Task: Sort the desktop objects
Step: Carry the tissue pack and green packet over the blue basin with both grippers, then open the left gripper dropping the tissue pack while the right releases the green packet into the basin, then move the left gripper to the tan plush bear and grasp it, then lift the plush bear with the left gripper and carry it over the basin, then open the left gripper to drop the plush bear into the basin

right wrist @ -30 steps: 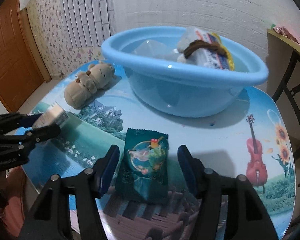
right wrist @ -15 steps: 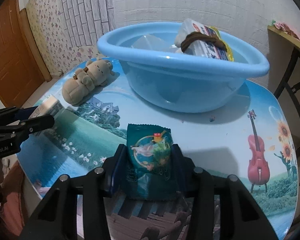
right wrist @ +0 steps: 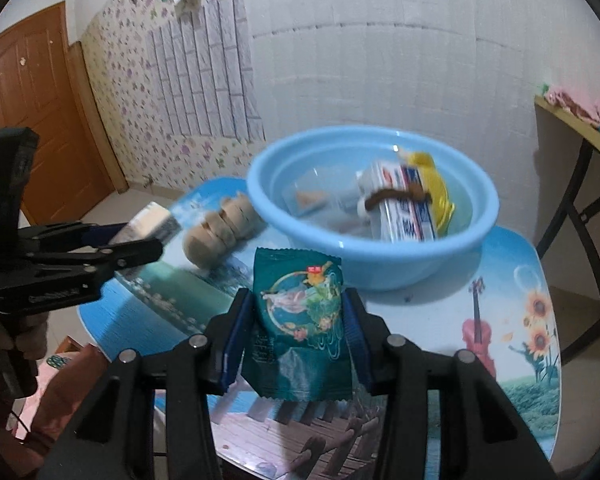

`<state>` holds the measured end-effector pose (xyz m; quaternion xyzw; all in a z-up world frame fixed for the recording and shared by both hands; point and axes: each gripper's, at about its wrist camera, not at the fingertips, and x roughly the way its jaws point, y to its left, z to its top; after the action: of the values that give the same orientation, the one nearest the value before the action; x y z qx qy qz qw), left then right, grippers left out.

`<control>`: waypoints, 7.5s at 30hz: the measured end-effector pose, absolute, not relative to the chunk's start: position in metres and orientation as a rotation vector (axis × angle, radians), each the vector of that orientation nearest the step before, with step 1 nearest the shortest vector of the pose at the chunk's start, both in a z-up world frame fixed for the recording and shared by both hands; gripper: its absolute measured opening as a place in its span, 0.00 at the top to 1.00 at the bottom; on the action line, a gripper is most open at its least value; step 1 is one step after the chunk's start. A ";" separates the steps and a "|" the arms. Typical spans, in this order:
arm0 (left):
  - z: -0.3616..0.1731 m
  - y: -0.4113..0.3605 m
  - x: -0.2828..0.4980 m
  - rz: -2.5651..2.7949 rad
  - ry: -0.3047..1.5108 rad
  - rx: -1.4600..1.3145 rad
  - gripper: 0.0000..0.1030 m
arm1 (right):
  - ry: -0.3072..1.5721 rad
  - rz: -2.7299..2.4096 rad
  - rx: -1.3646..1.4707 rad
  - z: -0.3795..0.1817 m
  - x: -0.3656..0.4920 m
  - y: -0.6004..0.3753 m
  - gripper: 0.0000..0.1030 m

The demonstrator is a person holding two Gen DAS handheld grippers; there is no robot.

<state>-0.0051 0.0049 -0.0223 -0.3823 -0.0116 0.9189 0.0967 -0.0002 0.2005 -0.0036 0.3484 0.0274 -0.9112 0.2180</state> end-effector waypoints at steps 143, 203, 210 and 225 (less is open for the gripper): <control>0.007 0.039 -0.071 2.755 0.024 -1.040 0.60 | 0.037 -2.627 0.998 -0.008 -0.085 0.241 0.32; -0.008 0.092 -0.108 2.642 0.030 -1.061 0.03 | 0.122 -2.640 0.945 -0.016 -0.093 0.242 0.28; -0.004 0.077 -0.101 2.706 0.012 -1.070 0.00 | 0.076 -2.646 0.978 -0.012 -0.090 0.241 0.28; 0.015 0.065 -0.072 2.811 0.077 -1.022 0.00 | -0.012 -2.736 0.926 0.015 -0.070 0.239 0.13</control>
<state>-0.0722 0.0653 0.0152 -0.3405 0.0257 0.9369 0.0749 -0.0698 0.2394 0.0149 0.3181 -0.0040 -0.9396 0.1263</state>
